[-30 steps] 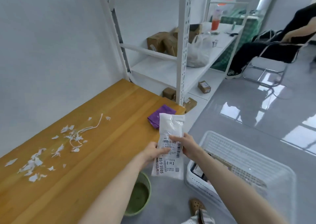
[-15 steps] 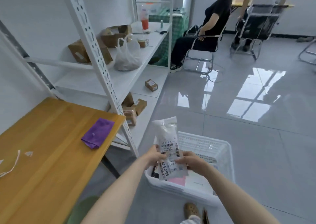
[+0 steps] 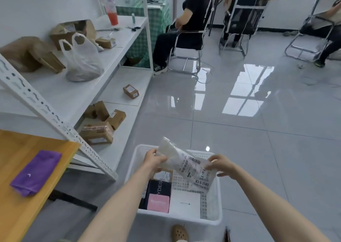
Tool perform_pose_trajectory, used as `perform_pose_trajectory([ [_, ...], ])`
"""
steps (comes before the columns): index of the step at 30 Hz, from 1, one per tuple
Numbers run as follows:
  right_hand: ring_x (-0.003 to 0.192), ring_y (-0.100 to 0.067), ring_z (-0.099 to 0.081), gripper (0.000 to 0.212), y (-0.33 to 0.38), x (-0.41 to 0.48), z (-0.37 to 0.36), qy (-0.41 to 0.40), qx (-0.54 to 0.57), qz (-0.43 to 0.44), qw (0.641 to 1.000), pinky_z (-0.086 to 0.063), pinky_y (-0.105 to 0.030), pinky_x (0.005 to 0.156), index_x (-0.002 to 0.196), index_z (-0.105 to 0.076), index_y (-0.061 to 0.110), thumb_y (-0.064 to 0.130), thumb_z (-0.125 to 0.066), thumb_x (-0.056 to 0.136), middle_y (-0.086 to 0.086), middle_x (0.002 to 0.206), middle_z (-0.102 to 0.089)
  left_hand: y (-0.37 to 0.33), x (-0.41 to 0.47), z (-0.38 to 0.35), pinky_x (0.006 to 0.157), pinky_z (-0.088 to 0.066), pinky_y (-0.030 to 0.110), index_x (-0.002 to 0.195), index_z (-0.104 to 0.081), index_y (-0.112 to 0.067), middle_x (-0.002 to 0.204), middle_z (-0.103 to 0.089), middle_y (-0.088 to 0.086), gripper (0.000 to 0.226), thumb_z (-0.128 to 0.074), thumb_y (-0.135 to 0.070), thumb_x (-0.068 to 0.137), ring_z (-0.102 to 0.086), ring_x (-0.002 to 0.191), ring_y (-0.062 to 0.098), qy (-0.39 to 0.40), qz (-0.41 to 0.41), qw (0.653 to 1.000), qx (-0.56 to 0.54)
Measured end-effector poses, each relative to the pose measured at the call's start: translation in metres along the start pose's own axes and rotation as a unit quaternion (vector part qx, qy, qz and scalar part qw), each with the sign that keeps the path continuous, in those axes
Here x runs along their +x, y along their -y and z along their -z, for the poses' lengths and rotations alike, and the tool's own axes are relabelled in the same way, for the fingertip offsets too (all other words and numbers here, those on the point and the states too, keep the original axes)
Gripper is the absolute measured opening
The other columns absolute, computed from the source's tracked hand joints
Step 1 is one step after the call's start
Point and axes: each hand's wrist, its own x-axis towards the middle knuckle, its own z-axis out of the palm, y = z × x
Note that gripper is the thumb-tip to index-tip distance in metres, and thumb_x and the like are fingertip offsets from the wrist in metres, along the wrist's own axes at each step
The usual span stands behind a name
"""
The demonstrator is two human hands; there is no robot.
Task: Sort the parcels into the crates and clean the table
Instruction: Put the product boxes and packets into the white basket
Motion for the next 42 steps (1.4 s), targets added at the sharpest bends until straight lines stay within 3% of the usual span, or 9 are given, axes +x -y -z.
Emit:
perform_pose_trajectory([
  [9, 0.088, -0.031, -0.063, 0.012, -0.04, 0.026, -0.023, -0.07, 0.314, -0.129, 0.938, -0.055, -0.035, 0.069, 0.088, -0.056, -0.009, -0.017, -0.047, 0.086, -0.02, 0.092, -0.064, 0.037, 0.02, -0.024, 0.087, -0.048, 0.046, 0.132, -0.029, -0.019, 0.124, -0.048, 0.01, 0.058, -0.059, -0.009, 0.084, -0.051, 0.111, 0.03, 0.0, 0.14, 0.99, 0.028],
  [12, 0.096, -0.034, -0.062, 0.016, -0.045, 0.029, -0.037, -0.096, 0.296, -0.155, 0.938, -0.052, -0.049, 0.088, 0.089, -0.057, -0.004, -0.013, -0.045, 0.087, -0.02, 0.097, -0.065, 0.041, 0.021, -0.026, 0.09, -0.045, 0.033, 0.14, -0.021, -0.006, 0.126, -0.048, 0.012, 0.064, -0.057, -0.013, 0.088, -0.05, 0.113, 0.026, -0.014, 0.119, 0.979, 0.167],
  [19, 0.09, -0.033, -0.063, 0.033, -0.086, 0.053, -0.05, -0.124, 0.266, -0.171, 0.94, -0.053, -0.048, 0.085, 0.11, -0.055, 0.001, 0.001, -0.046, 0.078, -0.017, 0.095, -0.066, 0.05, 0.037, -0.031, 0.098, -0.04, 0.032, 0.141, -0.036, -0.008, 0.14, -0.043, 0.009, 0.056, -0.051, -0.025, 0.09, -0.044, 0.123, 0.023, 0.089, 0.128, 0.949, 0.273],
  [23, 0.099, -0.032, -0.061, 0.055, -0.138, 0.091, -0.053, -0.115, 0.249, -0.181, 0.944, -0.052, -0.049, 0.088, 0.12, -0.045, 0.005, 0.016, -0.052, 0.067, -0.017, 0.108, -0.061, 0.046, 0.04, -0.039, 0.104, -0.037, 0.033, 0.14, -0.034, -0.006, 0.138, -0.043, 0.007, 0.049, -0.045, -0.018, 0.094, -0.044, 0.121, 0.021, 0.112, 0.136, 0.942, 0.284],
  [26, 0.093, -0.026, -0.059, 0.038, -0.105, 0.068, -0.046, -0.112, 0.229, -0.178, 0.951, -0.052, -0.05, 0.088, 0.113, -0.053, 0.003, 0.005, -0.049, 0.075, -0.019, 0.106, -0.062, 0.045, 0.039, -0.047, 0.092, -0.033, 0.022, 0.136, -0.037, -0.008, 0.131, -0.046, 0.005, 0.039, -0.043, -0.009, 0.097, -0.041, 0.109, 0.012, 0.145, 0.126, 0.943, 0.273],
  [28, 0.094, -0.024, -0.058, 0.04, -0.098, 0.062, -0.042, -0.101, 0.221, -0.177, 0.954, -0.053, -0.042, 0.081, 0.116, -0.052, 0.0, 0.005, -0.05, 0.076, -0.018, 0.109, -0.061, 0.053, 0.048, -0.047, 0.099, -0.033, 0.025, 0.139, -0.034, -0.004, 0.137, -0.044, 0.009, 0.045, -0.044, -0.006, 0.096, -0.042, 0.115, 0.015, 0.141, 0.129, 0.941, 0.278],
  [33, 0.135, -0.031, -0.034, 0.05, -0.063, 0.025, -0.036, -0.07, 0.222, -0.211, 0.949, -0.024, -0.04, 0.113, 0.139, -0.033, -0.006, 0.004, -0.048, 0.092, -0.019, 0.143, -0.04, 0.061, 0.053, -0.041, 0.109, -0.03, 0.033, 0.144, -0.026, -0.001, 0.144, -0.038, 0.013, 0.051, -0.043, -0.003, 0.096, -0.036, 0.132, 0.026, 0.12, 0.139, 0.933, 0.308],
  [37, 0.138, -0.028, -0.031, 0.044, -0.066, 0.025, -0.038, -0.064, 0.232, -0.201, 0.95, -0.023, -0.036, 0.112, 0.139, -0.037, -0.003, 0.0, -0.042, 0.095, -0.016, 0.146, -0.039, 0.061, 0.052, -0.035, 0.114, -0.019, 0.034, 0.151, -0.003, -0.007, 0.158, -0.01, 0.01, 0.066, -0.04, -0.004, 0.097, -0.016, 0.144, 0.025, 0.119, 0.144, 0.936, 0.299],
  [42, 0.136, -0.028, -0.034, 0.046, -0.066, 0.025, -0.045, -0.041, 0.223, -0.177, 0.958, -0.025, -0.037, 0.111, 0.14, -0.035, 0.0, 0.0, -0.044, 0.094, -0.011, 0.143, -0.041, 0.058, 0.044, -0.035, 0.112, -0.022, 0.032, 0.15, -0.008, -0.007, 0.155, -0.02, 0.01, 0.063, -0.041, -0.003, 0.097, -0.023, 0.141, 0.023, 0.111, 0.148, 0.94, 0.287],
])
